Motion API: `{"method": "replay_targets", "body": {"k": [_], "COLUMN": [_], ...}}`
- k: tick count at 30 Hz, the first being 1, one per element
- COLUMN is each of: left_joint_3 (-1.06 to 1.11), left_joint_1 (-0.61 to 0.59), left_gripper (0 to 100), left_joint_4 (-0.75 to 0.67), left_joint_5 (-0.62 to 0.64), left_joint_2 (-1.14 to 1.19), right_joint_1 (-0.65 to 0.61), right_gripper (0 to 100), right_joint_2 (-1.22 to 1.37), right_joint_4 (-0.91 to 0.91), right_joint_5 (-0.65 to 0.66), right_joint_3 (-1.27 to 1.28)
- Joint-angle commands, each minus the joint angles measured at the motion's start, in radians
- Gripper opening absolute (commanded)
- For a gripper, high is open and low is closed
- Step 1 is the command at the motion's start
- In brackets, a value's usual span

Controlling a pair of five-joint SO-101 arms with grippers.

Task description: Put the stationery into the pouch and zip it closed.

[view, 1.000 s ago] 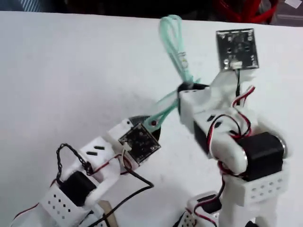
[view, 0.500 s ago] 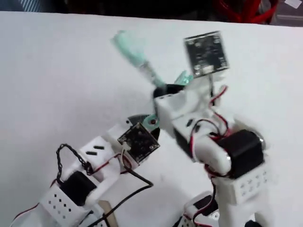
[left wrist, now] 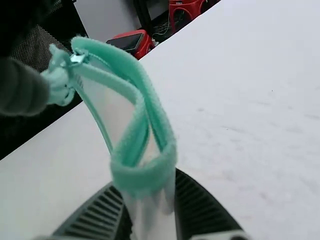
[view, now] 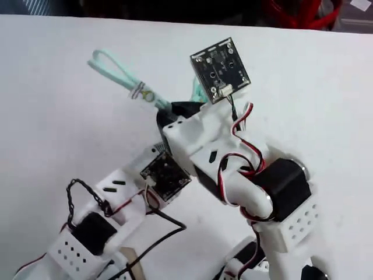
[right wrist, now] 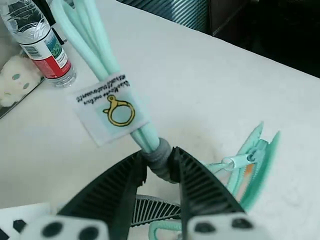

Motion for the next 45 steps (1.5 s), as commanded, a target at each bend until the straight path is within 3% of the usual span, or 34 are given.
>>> {"method": "replay_targets", "body": {"k": [1,8,17,23,27,30,35,38,42,45], "left_joint_3": [0.051,0.049,0.049,0.043,0.025,0.023,-0.014,-0.063,-0.104,-0.123], "left_joint_1": [-0.022,-0.022,-0.022,-0.091,-0.12,-0.143,-0.157,-0.154,-0.154,-0.12], "left_gripper": [2,2,2,2,2,2,2,2,2,2], "left_joint_4": [0.0,0.003,0.002,0.0,0.0,0.0,0.028,0.08,0.15,0.199], "left_joint_5": [0.003,0.003,0.003,0.008,0.008,0.008,0.005,0.005,0.002,-0.066], "left_joint_2": [0.008,0.008,0.007,0.005,0.005,0.005,0.005,0.005,0.005,0.005], "right_joint_1": [-0.082,-0.211,-0.209,0.004,0.07,0.145,0.429,0.533,0.619,0.671], "right_gripper": [1.9,1.9,3.1,31.3,33.3,33.3,33.3,31.5,19.0,15.3], "right_joint_2": [-0.013,-0.01,0.13,0.136,0.136,0.136,0.145,0.127,0.03,-0.116], "right_joint_4": [-0.007,-0.005,-0.002,0.087,0.148,0.182,0.26,0.263,0.263,0.263], "right_joint_5": [0.035,0.107,0.117,0.157,0.178,0.287,0.488,0.697,1.01,1.208], "right_joint_3": [-0.044,-0.152,-0.17,-0.278,-0.402,-0.525,-0.595,-0.462,-0.235,-0.032]}}
